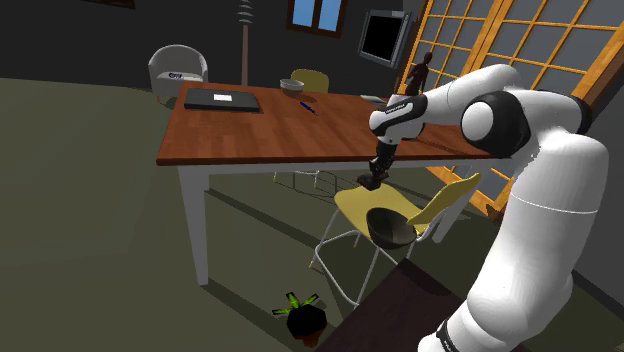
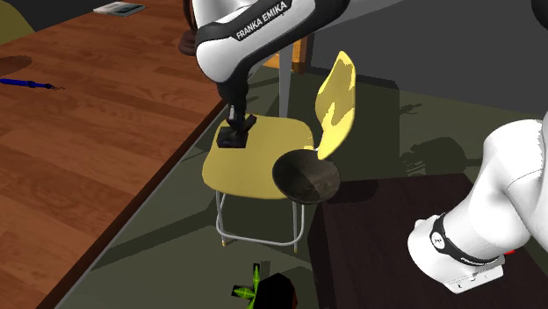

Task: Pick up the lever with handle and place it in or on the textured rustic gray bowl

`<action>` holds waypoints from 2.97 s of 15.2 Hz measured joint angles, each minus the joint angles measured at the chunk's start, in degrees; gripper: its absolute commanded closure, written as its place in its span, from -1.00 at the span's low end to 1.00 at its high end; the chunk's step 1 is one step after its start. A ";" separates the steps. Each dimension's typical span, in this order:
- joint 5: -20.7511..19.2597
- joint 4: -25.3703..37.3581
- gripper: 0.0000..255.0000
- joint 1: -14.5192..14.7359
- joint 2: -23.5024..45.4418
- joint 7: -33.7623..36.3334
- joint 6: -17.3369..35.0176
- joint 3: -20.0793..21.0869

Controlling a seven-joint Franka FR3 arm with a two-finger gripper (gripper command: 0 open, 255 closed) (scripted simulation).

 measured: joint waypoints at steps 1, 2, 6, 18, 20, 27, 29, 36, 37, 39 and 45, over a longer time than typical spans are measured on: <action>-0.18 0.09 1.00 0.11 -0.41 0.17 -0.48 -0.04; -0.35 0.69 1.00 0.22 -0.70 0.39 -1.34 -0.06; -0.98 2.11 1.00 0.35 -2.15 0.66 -4.12 -0.30; -4.85 -2.91 1.00 1.95 -11.79 3.26 -8.11 -0.72; -6.69 -7.72 1.00 2.54 -16.45 4.75 -7.69 -0.56; -12.84 -24.65 1.00 2.54 -33.64 10.22 -7.24 1.41; -14.18 -29.42 1.00 2.11 -38.65 11.74 -7.47 2.35; -15.99 -38.26 1.00 1.04 -47.69 14.33 -7.25 4.29; -16.04 -38.88 1.00 1.03 -47.31 14.38 -6.47 4.17; -16.19 -40.41 1.00 0.99 -46.83 14.57 -4.67 4.02; -16.44 -42.57 1.00 1.11 -44.51 14.50 0.72 3.47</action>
